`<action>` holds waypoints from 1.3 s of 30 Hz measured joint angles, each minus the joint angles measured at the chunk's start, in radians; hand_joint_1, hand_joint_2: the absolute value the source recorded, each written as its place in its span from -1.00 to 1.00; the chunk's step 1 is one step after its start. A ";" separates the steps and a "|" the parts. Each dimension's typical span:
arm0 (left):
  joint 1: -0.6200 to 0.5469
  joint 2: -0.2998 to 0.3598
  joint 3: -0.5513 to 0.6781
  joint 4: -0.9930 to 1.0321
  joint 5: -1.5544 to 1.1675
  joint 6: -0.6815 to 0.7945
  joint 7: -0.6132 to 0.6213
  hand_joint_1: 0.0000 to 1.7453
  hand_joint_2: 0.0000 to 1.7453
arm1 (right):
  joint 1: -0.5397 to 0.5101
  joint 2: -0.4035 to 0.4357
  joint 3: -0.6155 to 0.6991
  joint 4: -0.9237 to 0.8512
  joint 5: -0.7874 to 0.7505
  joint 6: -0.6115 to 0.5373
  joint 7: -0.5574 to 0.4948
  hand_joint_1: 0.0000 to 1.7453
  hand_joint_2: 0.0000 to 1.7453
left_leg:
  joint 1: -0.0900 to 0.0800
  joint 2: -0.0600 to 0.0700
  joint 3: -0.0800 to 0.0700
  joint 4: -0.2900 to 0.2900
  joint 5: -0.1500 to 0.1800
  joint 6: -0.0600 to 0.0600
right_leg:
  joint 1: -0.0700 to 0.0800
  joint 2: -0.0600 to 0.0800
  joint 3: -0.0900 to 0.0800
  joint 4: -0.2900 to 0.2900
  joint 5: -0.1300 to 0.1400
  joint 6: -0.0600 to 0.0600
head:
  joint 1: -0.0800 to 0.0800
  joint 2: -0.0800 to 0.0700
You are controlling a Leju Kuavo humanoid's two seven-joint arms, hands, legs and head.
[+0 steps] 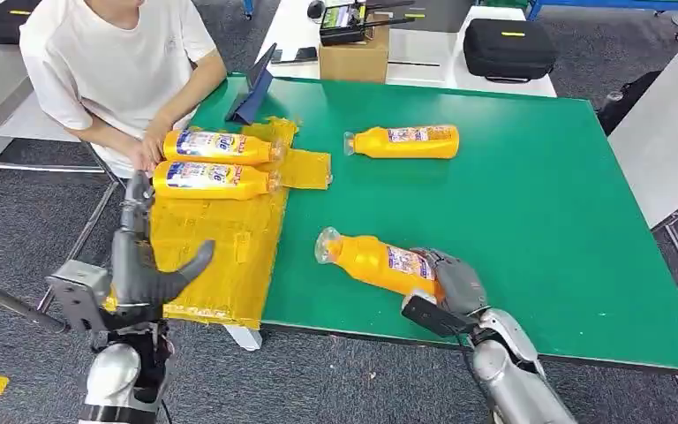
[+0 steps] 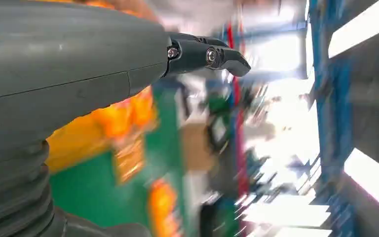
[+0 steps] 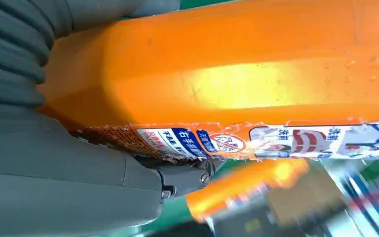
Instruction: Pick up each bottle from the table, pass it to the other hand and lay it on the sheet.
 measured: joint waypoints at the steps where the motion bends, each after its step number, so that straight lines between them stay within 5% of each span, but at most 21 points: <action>1: 0.009 0.000 -0.022 0.013 -0.017 -0.015 0.002 -1.00 1.00 | 0.029 0.013 -0.014 -0.039 -0.010 -0.005 -0.006 1.00 1.00 | 0.000 0.000 -0.001 0.000 0.000 0.000 | 0.000 0.000 -0.001 0.000 0.000 0.000 | 0.001 0.000; 15: 0.063 -0.015 -0.219 0.138 0.020 -0.156 -0.023 -1.00 1.00 | 0.178 0.180 -0.097 -0.324 -0.128 -0.048 -0.142 1.00 1.00 | 0.000 0.002 -0.005 0.000 -0.001 0.000 | 0.000 0.001 -0.006 0.000 0.000 0.000 | 0.000 0.000; 39: 0.046 -0.047 -0.312 0.119 0.292 -0.217 -0.054 -1.00 1.00 | 0.131 0.272 0.166 -0.236 -0.035 -0.159 -0.139 1.00 1.00 | 0.000 0.001 -0.005 0.000 0.000 0.000 | 0.000 0.000 -0.005 0.000 0.000 0.000 | 0.000 0.000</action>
